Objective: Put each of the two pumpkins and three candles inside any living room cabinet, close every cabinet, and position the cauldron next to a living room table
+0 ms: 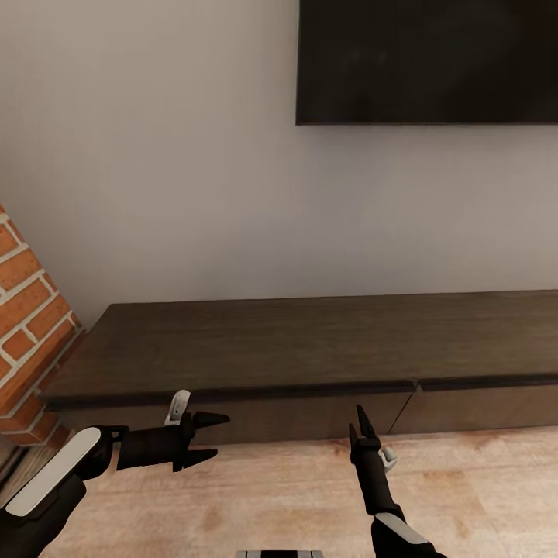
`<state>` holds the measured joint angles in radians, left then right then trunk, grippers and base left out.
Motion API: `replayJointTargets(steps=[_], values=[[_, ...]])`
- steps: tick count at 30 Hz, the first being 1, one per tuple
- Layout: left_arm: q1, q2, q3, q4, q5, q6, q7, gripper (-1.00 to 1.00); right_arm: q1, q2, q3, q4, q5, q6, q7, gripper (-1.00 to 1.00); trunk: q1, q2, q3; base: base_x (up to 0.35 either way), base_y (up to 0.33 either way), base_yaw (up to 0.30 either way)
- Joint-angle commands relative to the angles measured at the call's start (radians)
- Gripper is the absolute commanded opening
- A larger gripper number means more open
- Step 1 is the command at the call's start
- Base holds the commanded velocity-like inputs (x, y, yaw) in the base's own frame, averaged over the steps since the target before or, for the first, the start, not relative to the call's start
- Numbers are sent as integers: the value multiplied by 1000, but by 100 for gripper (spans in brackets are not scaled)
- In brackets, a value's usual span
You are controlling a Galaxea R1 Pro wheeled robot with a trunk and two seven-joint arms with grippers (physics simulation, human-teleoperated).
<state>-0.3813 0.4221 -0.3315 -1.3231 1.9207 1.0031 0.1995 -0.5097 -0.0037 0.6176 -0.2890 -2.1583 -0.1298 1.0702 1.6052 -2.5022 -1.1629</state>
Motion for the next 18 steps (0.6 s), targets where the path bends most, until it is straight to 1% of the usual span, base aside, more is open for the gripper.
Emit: replayJointTargets(steps=[1, 2, 6, 11, 15, 17, 18], values=[[-1, 1, -1, -1, 11, 0, 9, 100, -1, -1, 8, 0, -6, -10, 2, 100, 0, 0, -1, 0, 0, 0], [-1, 1, -1, -1, 11, 0, 9, 100, -1, -1, 9, 0, -6, -10, 3, 100, 0, 0, -1, 0, 0, 0], [-1, 1, -1, -8, 11, 0, 9, 100, -1, -1, 9, -2, -5, -10, 6, 100, 2, -1, -16, 0, 0, 0], [0, 1, -1, -17, 11, 0, 9, 100, 0, -2, 15, -6, -4, -10, 8, 100, 2, -1, -16, 0, 0, 0], [0, 0, -2, -19, 11, 0, 9, 100, 0, -2, 20, -10, -1, -10, 10, 100, 3, -2, -32, 0, 0, 0], [1, 0, -2, -19, 11, 0, 9, 100, 0, -2, 21, -12, 12, -10, 11, 100, 3, -2, -32, 0, 0, 0], [1, 0, -3, -19, 11, 0, 9, 100, 0, -2, 21, -14, 33, -10, 11, 100, 3, -2, -32, 0, 0, 0]])
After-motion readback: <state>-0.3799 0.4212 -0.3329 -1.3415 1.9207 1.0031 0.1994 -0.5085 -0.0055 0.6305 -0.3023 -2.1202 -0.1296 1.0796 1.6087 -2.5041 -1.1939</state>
